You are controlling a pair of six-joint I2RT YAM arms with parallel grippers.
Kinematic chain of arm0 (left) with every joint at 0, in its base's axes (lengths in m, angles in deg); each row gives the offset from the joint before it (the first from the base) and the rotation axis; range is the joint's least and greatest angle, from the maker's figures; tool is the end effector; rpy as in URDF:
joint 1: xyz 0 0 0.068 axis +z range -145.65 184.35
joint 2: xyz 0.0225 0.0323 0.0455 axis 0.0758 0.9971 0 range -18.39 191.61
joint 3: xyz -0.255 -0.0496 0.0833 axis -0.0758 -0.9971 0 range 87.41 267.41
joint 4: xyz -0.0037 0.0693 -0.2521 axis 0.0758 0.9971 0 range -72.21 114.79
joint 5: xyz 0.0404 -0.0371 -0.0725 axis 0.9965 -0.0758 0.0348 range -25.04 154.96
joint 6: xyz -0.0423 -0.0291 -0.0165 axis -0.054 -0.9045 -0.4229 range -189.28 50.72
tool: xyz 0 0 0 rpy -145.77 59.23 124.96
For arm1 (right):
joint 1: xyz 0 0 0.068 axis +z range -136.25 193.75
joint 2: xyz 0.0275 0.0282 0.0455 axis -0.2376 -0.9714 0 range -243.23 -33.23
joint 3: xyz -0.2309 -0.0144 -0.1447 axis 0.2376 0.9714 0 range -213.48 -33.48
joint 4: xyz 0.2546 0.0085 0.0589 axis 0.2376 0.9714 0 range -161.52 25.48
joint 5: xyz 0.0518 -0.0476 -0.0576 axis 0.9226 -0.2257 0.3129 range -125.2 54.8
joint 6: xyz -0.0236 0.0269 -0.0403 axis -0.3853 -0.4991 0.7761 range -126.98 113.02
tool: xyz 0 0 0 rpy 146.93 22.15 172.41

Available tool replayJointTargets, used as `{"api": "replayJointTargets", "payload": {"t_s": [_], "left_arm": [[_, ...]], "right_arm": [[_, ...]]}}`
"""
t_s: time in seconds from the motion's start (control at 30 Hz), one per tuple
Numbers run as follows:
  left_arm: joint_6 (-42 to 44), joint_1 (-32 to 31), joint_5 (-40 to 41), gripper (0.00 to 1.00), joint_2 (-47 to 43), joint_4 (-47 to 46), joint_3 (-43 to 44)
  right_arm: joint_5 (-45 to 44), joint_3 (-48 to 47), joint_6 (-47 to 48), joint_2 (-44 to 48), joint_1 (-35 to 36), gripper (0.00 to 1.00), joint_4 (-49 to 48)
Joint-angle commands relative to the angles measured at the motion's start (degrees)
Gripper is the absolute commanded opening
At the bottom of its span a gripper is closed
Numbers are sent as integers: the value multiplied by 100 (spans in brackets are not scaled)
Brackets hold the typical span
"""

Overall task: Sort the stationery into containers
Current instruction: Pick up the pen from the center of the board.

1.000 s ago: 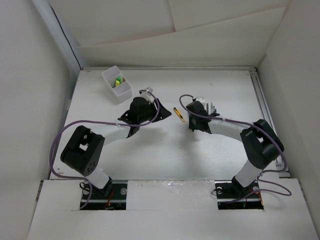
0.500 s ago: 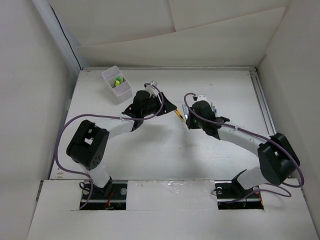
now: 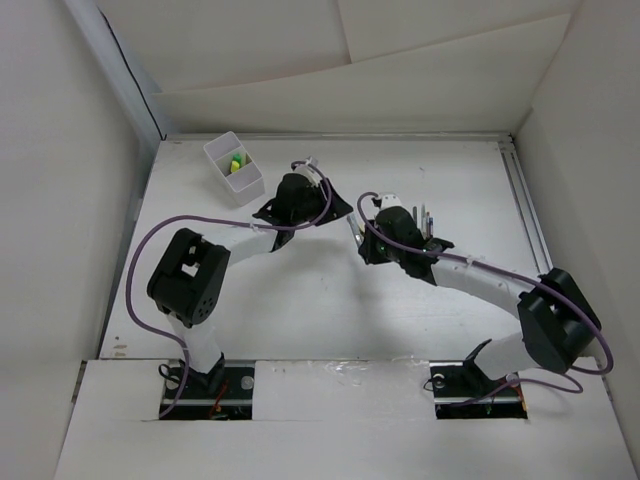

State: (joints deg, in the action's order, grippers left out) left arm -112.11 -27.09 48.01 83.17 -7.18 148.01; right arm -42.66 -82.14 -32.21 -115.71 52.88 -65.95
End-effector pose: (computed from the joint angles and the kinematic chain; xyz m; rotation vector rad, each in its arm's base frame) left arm 0.3369 -0.2180 0.2271 0.0250 2.0072 -1.1446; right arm 0.2410 0.1900 0.2194 -0.2071 2.2821 0.4504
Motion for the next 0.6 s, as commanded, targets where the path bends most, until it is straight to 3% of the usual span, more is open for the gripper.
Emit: {"api": "replayJointTargets", "payload": {"t_s": [0.0,0.37,0.47,0.57], "left_arm": [[187,-29,411,41,-40,89,155],[161,-222,-124,40,355,-51,409],[30,-222,-247,34,356,-192,331],[-33,-222,-247,16,295,-307,277]], "right_arm": [[-1,-73,54,276,59,0,-328],[245,-178,54,223,112,0,-495],[245,-178,54,223,112,0,-547],[245,-178,54,276,164,0,-547]]}}
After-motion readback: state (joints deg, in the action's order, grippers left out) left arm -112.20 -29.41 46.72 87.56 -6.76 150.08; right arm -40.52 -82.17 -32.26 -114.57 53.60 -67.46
